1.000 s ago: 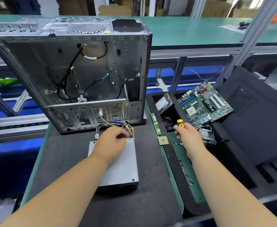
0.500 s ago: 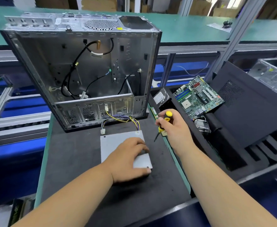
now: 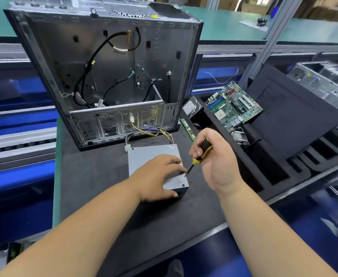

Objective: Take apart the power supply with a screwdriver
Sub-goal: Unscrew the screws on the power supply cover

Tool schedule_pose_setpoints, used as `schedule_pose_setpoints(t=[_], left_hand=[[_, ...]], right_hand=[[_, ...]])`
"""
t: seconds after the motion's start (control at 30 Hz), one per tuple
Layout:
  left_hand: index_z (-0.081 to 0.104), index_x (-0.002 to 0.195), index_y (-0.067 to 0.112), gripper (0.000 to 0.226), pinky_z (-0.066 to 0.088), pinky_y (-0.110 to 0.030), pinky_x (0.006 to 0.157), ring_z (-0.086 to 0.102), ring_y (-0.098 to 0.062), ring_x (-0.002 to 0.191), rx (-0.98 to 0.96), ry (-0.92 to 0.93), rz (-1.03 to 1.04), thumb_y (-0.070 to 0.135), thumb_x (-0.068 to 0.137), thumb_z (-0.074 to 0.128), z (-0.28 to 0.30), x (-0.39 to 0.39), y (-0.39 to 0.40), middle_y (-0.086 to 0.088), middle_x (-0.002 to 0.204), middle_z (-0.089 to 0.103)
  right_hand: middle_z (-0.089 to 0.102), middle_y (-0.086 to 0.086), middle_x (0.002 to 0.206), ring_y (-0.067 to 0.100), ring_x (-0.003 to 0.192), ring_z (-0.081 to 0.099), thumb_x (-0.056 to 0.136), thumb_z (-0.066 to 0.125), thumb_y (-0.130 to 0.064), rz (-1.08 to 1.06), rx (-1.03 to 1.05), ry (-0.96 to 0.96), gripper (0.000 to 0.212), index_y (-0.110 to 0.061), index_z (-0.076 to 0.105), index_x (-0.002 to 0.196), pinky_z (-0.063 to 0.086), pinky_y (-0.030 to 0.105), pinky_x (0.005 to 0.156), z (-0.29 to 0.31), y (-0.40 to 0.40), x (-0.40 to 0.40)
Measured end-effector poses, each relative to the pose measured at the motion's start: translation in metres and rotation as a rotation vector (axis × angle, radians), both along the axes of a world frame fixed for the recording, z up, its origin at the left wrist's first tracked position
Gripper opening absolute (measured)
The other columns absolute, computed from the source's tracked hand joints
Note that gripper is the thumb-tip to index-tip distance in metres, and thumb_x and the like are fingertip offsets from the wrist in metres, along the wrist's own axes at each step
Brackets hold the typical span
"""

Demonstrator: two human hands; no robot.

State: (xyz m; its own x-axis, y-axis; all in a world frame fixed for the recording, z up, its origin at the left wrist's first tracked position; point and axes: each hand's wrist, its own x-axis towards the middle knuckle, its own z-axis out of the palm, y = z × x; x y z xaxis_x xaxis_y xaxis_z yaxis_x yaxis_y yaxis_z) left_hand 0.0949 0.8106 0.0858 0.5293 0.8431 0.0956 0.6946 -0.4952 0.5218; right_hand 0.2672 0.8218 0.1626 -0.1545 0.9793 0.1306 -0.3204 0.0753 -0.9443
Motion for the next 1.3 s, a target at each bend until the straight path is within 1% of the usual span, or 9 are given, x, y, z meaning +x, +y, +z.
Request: schedule_pose_setpoints(t=[0.13, 0.37, 0.5, 0.67, 0.8, 0.9, 0.97, 1.1, 1.3], left_hand=[[0.063, 0.127, 0.033, 0.060, 0.028, -0.028, 0.112, 0.039, -0.014, 0.132, 0.022, -0.058, 0.036, 0.044, 0.072, 0.083, 0.002, 0.003, -0.003, 0.007, 0.139, 0.049], [0.072, 0.113, 0.030, 0.037, 0.036, -0.035, 0.105, 0.050, -0.010, 0.120, 0.024, -0.076, 0.014, 0.033, 0.077, 0.080, 0.005, 0.006, -0.011, 0.013, 0.125, 0.059], [0.074, 0.099, 0.031, 0.023, 0.039, -0.034, 0.103, 0.051, -0.007, 0.114, -0.024, -0.179, 0.087, 0.029, 0.076, 0.082, 0.003, 0.010, -0.014, 0.016, 0.117, 0.063], [0.073, 0.085, 0.034, 0.021, 0.039, -0.034, 0.100, 0.053, -0.010, 0.108, -0.094, -0.214, 0.161, 0.026, 0.070, 0.085, 0.005, 0.018, -0.009, 0.016, 0.107, 0.064], [0.067, 0.078, 0.041, 0.022, 0.040, -0.037, 0.098, 0.051, -0.009, 0.106, -0.075, -0.195, 0.178, 0.031, 0.069, 0.084, 0.003, 0.021, -0.011, 0.018, 0.104, 0.063], [0.062, 0.076, 0.043, 0.024, 0.040, -0.037, 0.098, 0.051, -0.010, 0.105, -0.058, -0.187, 0.176, 0.034, 0.070, 0.084, 0.004, 0.020, -0.012, 0.018, 0.103, 0.063], [0.061, 0.075, 0.042, 0.024, 0.040, -0.038, 0.098, 0.051, -0.011, 0.106, -0.055, -0.185, 0.179, 0.036, 0.071, 0.084, 0.005, 0.020, -0.012, 0.017, 0.104, 0.063], [0.068, 0.079, 0.032, 0.018, 0.040, -0.039, 0.098, 0.053, -0.012, 0.105, -0.043, -0.199, 0.188, 0.038, 0.072, 0.084, 0.006, 0.020, -0.013, 0.016, 0.103, 0.064], [0.070, 0.078, 0.030, 0.017, 0.040, -0.038, 0.097, 0.054, -0.012, 0.105, -0.025, -0.211, 0.193, 0.038, 0.072, 0.084, 0.006, 0.021, -0.012, 0.017, 0.101, 0.065]], right_hand=[[0.039, 0.002, 0.057, 0.021, 0.059, 0.034, 0.090, 0.042, -0.023, -0.012, -0.007, -0.056, 0.029, -0.014, 0.052, 0.065, 0.031, 0.035, 0.061, -0.004, -0.015, -0.003], [0.037, 0.003, 0.058, 0.021, 0.058, 0.033, 0.089, 0.042, -0.022, -0.044, -0.004, -0.076, 0.029, -0.016, 0.052, 0.062, 0.029, 0.036, 0.062, -0.004, -0.023, -0.002], [0.036, 0.002, 0.057, 0.021, 0.057, 0.032, 0.088, 0.041, -0.021, -0.025, 0.012, -0.064, 0.029, -0.015, 0.051, 0.062, 0.028, 0.035, 0.060, -0.007, -0.021, -0.003], [0.036, 0.000, 0.054, 0.020, 0.055, 0.031, 0.088, 0.042, -0.022, 0.022, 0.039, -0.073, 0.027, -0.014, 0.048, 0.062, 0.025, 0.037, 0.059, -0.010, -0.015, -0.002], [0.038, -0.001, 0.055, 0.021, 0.055, 0.031, 0.083, 0.047, -0.032, 0.046, 0.076, -0.094, 0.025, -0.016, 0.047, 0.064, 0.025, 0.038, 0.058, -0.011, -0.015, 0.001], [0.038, -0.001, 0.055, 0.021, 0.055, 0.032, 0.084, 0.047, -0.032, 0.057, 0.090, -0.081, 0.026, -0.015, 0.046, 0.065, 0.026, 0.037, 0.058, -0.011, -0.015, 0.001], [0.038, -0.002, 0.055, 0.021, 0.055, 0.032, 0.084, 0.047, -0.032, 0.060, 0.087, -0.075, 0.026, -0.015, 0.046, 0.065, 0.026, 0.036, 0.058, -0.011, -0.015, 0.001], [0.038, -0.001, 0.055, 0.020, 0.055, 0.031, 0.083, 0.048, -0.032, 0.078, 0.062, -0.067, 0.025, -0.015, 0.048, 0.065, 0.026, 0.036, 0.058, -0.011, -0.015, 0.000], [0.038, -0.003, 0.054, 0.020, 0.053, 0.032, 0.081, 0.049, -0.035, 0.084, 0.057, -0.107, 0.025, -0.017, 0.048, 0.063, 0.025, 0.037, 0.058, -0.010, -0.015, -0.001]])
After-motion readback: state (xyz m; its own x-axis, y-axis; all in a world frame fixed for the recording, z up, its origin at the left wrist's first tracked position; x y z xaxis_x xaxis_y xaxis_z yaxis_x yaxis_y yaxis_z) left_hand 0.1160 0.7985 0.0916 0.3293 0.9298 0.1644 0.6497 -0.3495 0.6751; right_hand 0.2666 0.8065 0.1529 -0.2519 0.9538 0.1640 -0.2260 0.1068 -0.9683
